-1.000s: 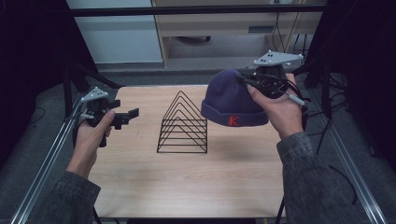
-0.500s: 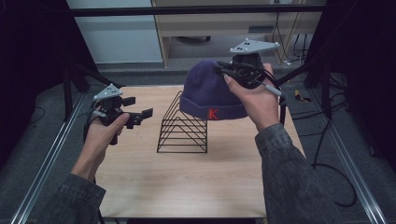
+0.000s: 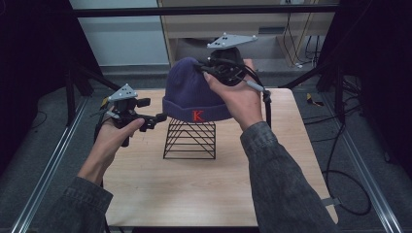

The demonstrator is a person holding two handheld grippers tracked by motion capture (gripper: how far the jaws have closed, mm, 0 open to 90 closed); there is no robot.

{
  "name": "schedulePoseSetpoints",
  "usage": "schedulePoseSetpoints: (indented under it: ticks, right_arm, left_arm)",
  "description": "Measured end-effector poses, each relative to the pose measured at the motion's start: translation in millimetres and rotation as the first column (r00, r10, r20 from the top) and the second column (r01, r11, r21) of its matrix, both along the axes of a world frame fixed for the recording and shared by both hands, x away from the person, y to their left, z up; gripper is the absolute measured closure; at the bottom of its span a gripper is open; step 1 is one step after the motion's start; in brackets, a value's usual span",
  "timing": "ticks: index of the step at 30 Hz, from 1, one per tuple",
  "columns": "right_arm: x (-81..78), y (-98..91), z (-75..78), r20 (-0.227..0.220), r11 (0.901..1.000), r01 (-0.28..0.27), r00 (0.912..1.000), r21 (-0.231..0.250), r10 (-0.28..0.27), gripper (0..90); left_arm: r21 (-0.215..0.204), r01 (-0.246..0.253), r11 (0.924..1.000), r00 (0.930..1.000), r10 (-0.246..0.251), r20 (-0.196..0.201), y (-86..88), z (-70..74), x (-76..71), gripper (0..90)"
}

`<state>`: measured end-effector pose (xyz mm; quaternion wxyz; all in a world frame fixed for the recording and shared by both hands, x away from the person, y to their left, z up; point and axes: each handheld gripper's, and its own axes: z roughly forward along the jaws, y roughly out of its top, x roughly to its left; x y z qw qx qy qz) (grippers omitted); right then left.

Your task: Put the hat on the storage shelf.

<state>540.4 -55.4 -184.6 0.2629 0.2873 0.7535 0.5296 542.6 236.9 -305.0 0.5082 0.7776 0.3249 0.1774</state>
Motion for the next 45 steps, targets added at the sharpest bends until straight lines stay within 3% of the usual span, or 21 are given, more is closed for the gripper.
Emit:
schedulePoseSetpoints:
  ticks: [9,15,18,19,23,25,29,33,37,39,45]
  right_arm:
    - [1.5,26.7,-1.2,-0.008,0.9987,-0.050,0.9987,-0.005,0.050,82.4]
    - [0.3,32.8,-3.2,-0.012,0.9979,-0.063,0.9980,-0.016,0.062,82.4]
    - [0.7,31.9,-3.1,-0.015,0.9978,-0.063,0.9979,-0.019,0.063,82.4]
    - [0.7,31.5,-3.0,-0.015,0.9978,-0.063,0.9979,-0.021,0.063,82.4]
    - [2.5,28.5,-3.3,-0.016,0.9983,-0.054,0.9984,-0.023,0.054,82.4]
    - [3.8,26.5,-4.0,-0.018,0.9987,-0.045,0.9988,-0.022,0.045,82.3]
    - [8.0,20.5,-7.1,-0.025,0.9992,-0.026,0.9994,-0.031,0.025,82.3]
    - [14.0,17.5,-11.8,-0.041,0.9994,-0.011,0.9991,-0.032,0.009,82.1]
    - [20.1,18.9,-19.4,-0.060,0.9991,-0.002,0.9982,-0.044,-0.001,81.9]
    - [23.7,19.5,-23.8,-0.071,0.9986,0.004,0.9974,-0.052,-0.007,81.8]
    - [32.3,20.5,-37.7,-0.102,0.9982,0.006,0.9947,-0.059,-0.012,81.8]
  left_arm:
    - [0.011,0.014,0.9999,0.9999,-0.014,0.003,-3.6,-3.0,6.4,5.1]
    - [-0.010,0.024,0.9997,0.9983,-0.024,-0.054,-3.1,-7.7,12.9,6.3]
    - [0.015,0.043,0.9990,0.9963,-0.042,-0.076,-5.8,-10.8,14.0,18.0]
    - [0.028,0.046,0.9985,0.9963,-0.044,-0.074,-6.6,-11.1,13.9,26.3]
    - [0.062,0.027,0.9977,0.9990,-0.025,-0.038,-10.2,-9.2,10.5,59.7]
    - [0.076,0.012,0.9970,0.9996,-0.010,-0.025,-11.4,-7.8,8.1,65.6]
    - [0.101,-0.012,0.9948,0.9999,0.012,0.001,-9.1,-3.1,1.7,67.7]
    - [0.098,-0.026,0.9949,0.9995,0.027,-0.014,-5.3,-1.2,-0.3,67.7]
    - [0.125,-0.035,0.9915,0.9993,0.037,-0.012,-4.4,-1.0,-1.5,67.7]
    - [0.143,-0.044,0.9887,0.9989,0.046,-0.008,-4.4,-2.2,-0.7,67.7]
    - [0.141,-0.065,0.9879,0.9974,0.069,-0.024,-1.2,-13.7,2.1,68.1]
